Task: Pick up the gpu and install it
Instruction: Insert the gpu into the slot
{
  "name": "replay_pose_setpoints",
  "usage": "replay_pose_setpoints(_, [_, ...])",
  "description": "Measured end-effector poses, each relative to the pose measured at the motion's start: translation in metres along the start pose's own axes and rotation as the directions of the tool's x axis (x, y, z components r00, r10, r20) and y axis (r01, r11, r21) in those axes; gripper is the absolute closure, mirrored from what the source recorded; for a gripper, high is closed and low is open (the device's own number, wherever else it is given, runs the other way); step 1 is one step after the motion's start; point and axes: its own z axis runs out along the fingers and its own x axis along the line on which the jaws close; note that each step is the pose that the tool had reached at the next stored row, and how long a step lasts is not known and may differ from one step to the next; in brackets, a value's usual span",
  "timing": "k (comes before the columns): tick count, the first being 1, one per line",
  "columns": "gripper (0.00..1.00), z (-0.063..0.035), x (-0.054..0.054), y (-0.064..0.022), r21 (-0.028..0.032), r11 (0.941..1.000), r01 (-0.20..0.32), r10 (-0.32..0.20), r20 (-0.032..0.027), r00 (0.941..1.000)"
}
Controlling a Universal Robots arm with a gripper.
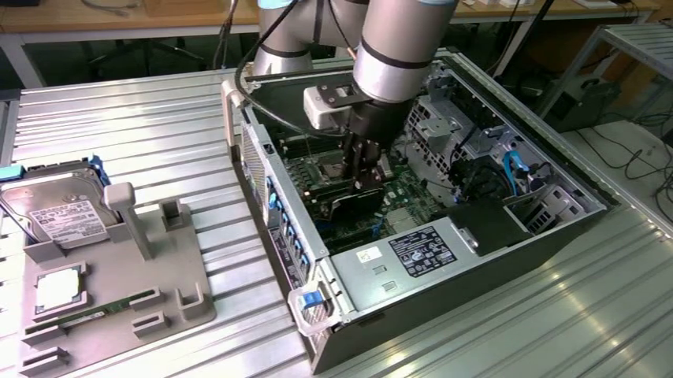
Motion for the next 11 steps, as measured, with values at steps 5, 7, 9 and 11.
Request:
replay_pose_setpoints(5, [0.8,-0.0177,-0.0048,0.0001,0.0072,1.0,0.0,0.0,-0.0061,1.0])
replay_pose_setpoints(7, [0.85,-0.0178,-0.0048,0.0001,0.0072,1.0,0.0,0.0,-0.0063,1.0])
replay_pose_setpoints(9, [0.89,-0.0178,-0.0048,0.0001,0.0072,1.0,0.0,0.0,-0.0063,1.0])
replay_pose_setpoints(11, [0.89,-0.0178,-0.0047,0.0001,0.0072,1.0,0.0,0.0,-0.0062,1.0])
